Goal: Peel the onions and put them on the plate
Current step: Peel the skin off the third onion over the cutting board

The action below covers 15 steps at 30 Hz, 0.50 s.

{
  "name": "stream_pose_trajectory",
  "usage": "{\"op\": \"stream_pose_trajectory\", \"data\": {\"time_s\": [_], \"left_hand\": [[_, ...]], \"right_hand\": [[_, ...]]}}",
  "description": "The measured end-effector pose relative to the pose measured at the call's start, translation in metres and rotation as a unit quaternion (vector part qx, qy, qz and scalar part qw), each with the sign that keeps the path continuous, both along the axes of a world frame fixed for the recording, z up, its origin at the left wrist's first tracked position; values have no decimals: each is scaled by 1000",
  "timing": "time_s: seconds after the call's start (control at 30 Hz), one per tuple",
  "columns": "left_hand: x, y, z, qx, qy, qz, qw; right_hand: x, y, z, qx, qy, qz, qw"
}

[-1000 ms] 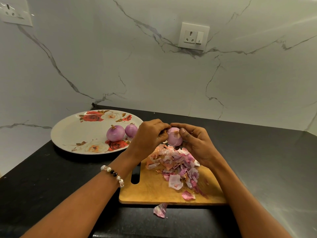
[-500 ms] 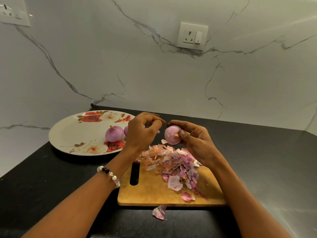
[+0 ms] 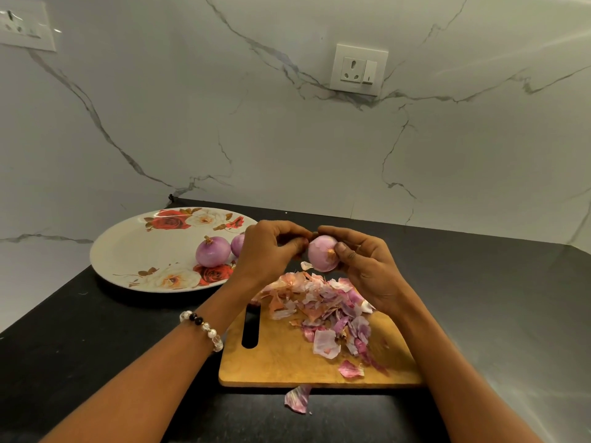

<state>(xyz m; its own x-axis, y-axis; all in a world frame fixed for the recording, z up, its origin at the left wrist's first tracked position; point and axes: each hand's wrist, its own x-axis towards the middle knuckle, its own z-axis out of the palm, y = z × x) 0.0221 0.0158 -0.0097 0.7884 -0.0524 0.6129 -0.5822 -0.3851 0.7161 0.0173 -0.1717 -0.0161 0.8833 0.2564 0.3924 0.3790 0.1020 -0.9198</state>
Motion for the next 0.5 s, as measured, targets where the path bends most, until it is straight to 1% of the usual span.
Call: {"op": "stream_pose_trajectory", "data": {"time_s": [0.1, 0.23, 0.4, 0.5], "left_hand": [[-1, 0, 1, 28, -13, 14, 999], [-2, 0, 2, 65, -12, 9, 998], [-2, 3, 1, 26, 39, -45, 998], [-3, 4, 1, 11, 52, -72, 996]], "right_hand": [[0, 0, 1, 13, 3, 3, 1000], [0, -2, 0, 1, 6, -4, 1000], [1, -3, -1, 34, 27, 14, 999], [0, -4, 2, 25, 26, 16, 999]]}}
